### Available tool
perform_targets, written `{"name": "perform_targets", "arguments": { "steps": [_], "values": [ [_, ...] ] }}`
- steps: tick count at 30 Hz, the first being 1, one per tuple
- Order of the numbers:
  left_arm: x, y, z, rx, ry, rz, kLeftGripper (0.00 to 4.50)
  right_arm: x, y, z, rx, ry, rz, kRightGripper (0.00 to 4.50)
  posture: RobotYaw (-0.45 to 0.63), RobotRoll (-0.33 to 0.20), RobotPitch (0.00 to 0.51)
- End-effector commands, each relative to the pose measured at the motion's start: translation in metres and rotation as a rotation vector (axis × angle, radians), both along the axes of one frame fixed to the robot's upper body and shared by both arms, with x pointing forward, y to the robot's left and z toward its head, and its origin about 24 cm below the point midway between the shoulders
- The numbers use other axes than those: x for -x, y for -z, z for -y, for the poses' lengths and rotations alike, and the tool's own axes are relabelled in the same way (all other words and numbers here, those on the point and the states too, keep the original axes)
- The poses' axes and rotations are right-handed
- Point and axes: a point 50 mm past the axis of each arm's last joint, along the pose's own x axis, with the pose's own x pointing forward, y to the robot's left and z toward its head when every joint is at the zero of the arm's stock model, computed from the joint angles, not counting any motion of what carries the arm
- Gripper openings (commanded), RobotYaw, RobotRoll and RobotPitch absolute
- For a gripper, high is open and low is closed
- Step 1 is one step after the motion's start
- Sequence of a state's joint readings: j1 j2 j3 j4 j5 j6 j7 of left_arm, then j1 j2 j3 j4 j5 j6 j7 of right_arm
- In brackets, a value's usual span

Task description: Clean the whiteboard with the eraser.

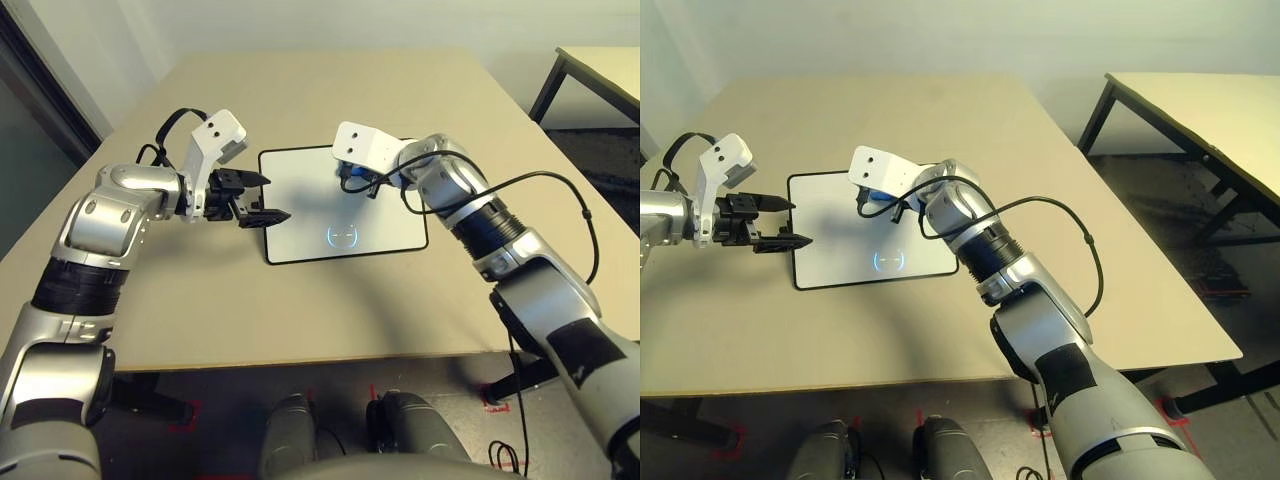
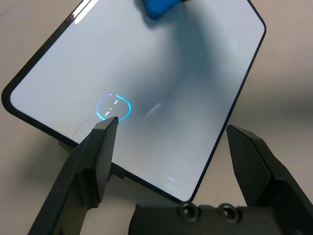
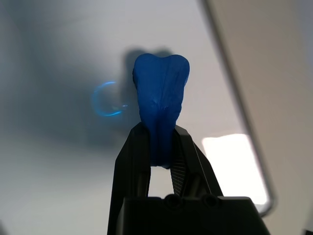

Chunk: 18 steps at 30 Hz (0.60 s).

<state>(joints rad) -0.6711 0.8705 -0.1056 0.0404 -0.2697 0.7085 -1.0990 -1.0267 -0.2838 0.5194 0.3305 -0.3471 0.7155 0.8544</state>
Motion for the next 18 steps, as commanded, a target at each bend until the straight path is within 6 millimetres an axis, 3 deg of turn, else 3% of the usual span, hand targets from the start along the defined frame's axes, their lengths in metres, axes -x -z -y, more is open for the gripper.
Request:
{"name": "perform_targets", "arguments": {
  "steps": [1,4,6,7,10,11,14,16,18],
  "values": [
    [0.002,0.002,-0.001,-0.010,-0.007,-0.009,4.50,0.019,0.016,0.005,0.036,-0.031,-0.079,0.56,-0.02,0.000,0.025],
    [0.002,0.002,-0.002,-0.009,-0.011,-0.011,4.50,0.032,0.020,0.017,0.047,-0.025,-0.119,0.56,-0.03,0.000,0.024],
    [0.000,0.002,-0.002,-0.002,-0.014,-0.002,4.50,0.030,0.010,0.021,0.014,0.004,-0.113,0.56,-0.03,0.000,0.022],
    [-0.002,0.000,-0.002,0.007,-0.017,0.013,4.50,0.026,0.000,0.021,-0.026,0.023,-0.097,0.56,-0.03,0.000,0.021],
    [-0.019,-0.020,0.001,0.123,-0.075,0.199,4.50,0.001,-0.068,0.021,-0.295,0.136,0.046,0.56,-0.03,0.000,0.020],
    [-0.024,-0.025,0.001,0.157,-0.097,0.246,4.50,-0.004,-0.083,0.022,-0.352,0.162,0.081,0.56,-0.03,0.000,0.020],
    [-0.041,-0.045,-0.007,0.280,-0.246,0.464,4.50,-0.022,-0.127,0.045,-0.521,0.295,0.223,0.56,-0.03,0.000,0.019],
    [-0.048,-0.054,-0.015,0.365,-0.367,0.591,4.50,-0.032,-0.138,0.067,-0.596,0.402,0.260,0.56,-0.03,0.000,0.019],
    [-0.051,-0.054,-0.026,0.423,-0.472,0.668,4.50,-0.039,-0.125,0.085,-0.597,0.490,0.247,0.56,-0.03,0.000,0.022]
  ]
}}
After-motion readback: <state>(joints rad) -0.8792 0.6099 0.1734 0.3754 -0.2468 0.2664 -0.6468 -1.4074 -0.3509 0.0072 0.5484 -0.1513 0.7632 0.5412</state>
